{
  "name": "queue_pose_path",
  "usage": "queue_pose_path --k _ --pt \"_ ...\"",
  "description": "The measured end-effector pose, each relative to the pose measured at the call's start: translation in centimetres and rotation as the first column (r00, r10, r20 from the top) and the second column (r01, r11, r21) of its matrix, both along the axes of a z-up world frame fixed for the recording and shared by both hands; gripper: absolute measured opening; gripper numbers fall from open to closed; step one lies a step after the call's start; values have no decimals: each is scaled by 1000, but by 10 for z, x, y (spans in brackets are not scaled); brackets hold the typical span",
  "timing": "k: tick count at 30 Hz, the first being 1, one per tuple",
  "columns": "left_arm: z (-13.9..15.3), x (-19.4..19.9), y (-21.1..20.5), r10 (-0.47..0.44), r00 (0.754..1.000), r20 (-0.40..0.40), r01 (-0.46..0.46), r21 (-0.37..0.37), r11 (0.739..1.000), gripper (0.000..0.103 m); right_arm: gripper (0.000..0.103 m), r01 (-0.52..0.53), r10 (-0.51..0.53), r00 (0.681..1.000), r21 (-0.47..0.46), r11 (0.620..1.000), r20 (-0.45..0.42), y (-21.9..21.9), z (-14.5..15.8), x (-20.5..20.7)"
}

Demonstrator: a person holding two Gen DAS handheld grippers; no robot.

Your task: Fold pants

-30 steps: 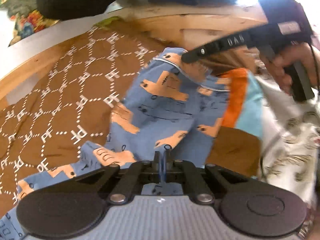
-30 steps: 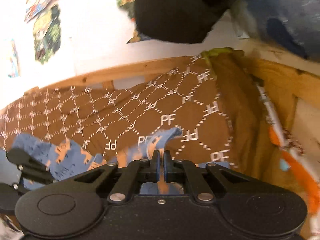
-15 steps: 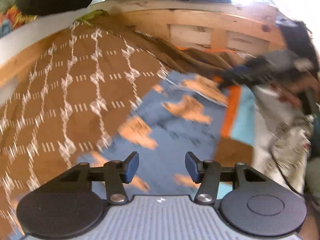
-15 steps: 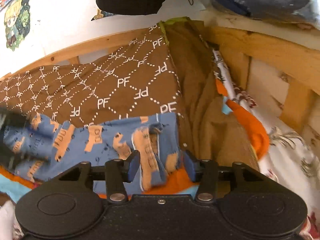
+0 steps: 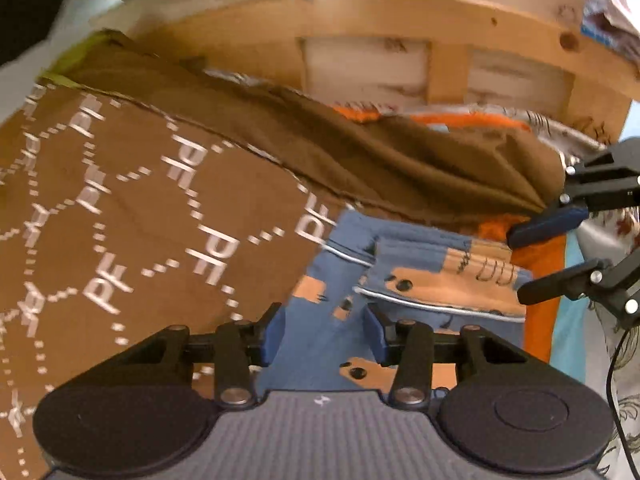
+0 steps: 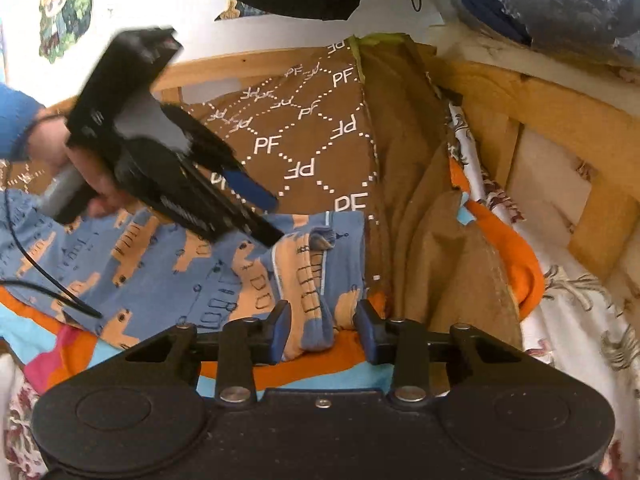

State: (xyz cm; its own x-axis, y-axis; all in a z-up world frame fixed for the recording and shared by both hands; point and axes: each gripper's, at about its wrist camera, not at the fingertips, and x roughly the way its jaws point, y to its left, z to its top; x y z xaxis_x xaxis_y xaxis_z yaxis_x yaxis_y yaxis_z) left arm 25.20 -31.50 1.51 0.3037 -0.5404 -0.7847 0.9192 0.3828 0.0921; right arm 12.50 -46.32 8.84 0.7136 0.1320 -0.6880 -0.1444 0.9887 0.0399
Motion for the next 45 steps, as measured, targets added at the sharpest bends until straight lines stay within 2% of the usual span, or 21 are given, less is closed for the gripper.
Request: queue_pose_path --k 4,7,11,12,15,16,18,20,24,27,33,36,39,40,41,42,43,44,45 --pt "-11 -1 -5 2 1000 -21 -1 19 1000 47 33 -5 5 1000 -26 1000 6 1 -1 -4" --pt "-12 -5 -7 -1 1000 -16 1 28 1000 38 33 -21 22 998 -19 1000 53 4 8 -8" --pt "-12 -11 -11 -10 1000 -8 11 40 999 31 30 -44 44 999 -34 998 1 9 -3 -3" --pt "-12 -11 -12 -11 1000 -9 11 44 999 29 29 -49 48 999 -50 998 -15 11 -7 -2" --pt "-11 -12 -14 1 1000 -6 -1 58 998 7 17 -45 43 999 -52 998 -25 14 -12 1" --pt "-12 -13 -14 6 1000 5 -6 57 998 3 10 -48 47 999 -45 998 -26 13 -13 0" --pt "-9 -19 -11 28 999 42 -29 43 999 0 7 -51 50 998 -33 998 -29 13 -13 0" --pt "-3 -26 -6 79 992 96 -80 4 997 0 6 -47 47 999 -39 998 -17 14 -10 -2" --pt "15 -30 2 174 974 145 -163 -81 983 0 6 -15 16 999 -11 1000 46 10 -2 -4" --pt "18 -30 -4 179 962 204 -165 -87 983 0 6 11 -10 998 -20 1000 57 6 -3 -3" --pt "9 -32 -17 175 953 247 -160 -80 984 0 6 56 -55 997 -7 998 47 -1 -9 1" --pt "6 -30 -18 201 947 251 -178 -111 978 0 6 75 -74 995 -13 997 71 0 -8 0" --pt "-1 -27 -21 204 946 250 -184 -99 978 0 6 85 -83 995 -28 996 58 -1 -10 0" --pt "-2 -27 -19 213 947 240 -193 -107 975 4 10 92 -90 994 -33 995 56 -1 -10 0" --pt "-1 -26 -15 236 945 225 -212 -123 969 7 22 107 -104 992 -39 994 65 -2 -9 0" --pt "1 -25 -9 261 941 215 -233 -144 962 18 27 116 -112 990 -52 992 83 -1 -7 -1" --pt "3 -25 -1 290 934 209 -260 -162 952 42 39 116 -108 988 -63 991 108 -1 -4 -3" --pt "6 -27 8 323 924 203 -289 -181 940 52 54 118 -106 984 -79 990 143 1 -1 -5" --pt "9 -31 20 358 911 204 -317 -206 926 60 58 121 -102 978 -98 988 181 3 1 -7"
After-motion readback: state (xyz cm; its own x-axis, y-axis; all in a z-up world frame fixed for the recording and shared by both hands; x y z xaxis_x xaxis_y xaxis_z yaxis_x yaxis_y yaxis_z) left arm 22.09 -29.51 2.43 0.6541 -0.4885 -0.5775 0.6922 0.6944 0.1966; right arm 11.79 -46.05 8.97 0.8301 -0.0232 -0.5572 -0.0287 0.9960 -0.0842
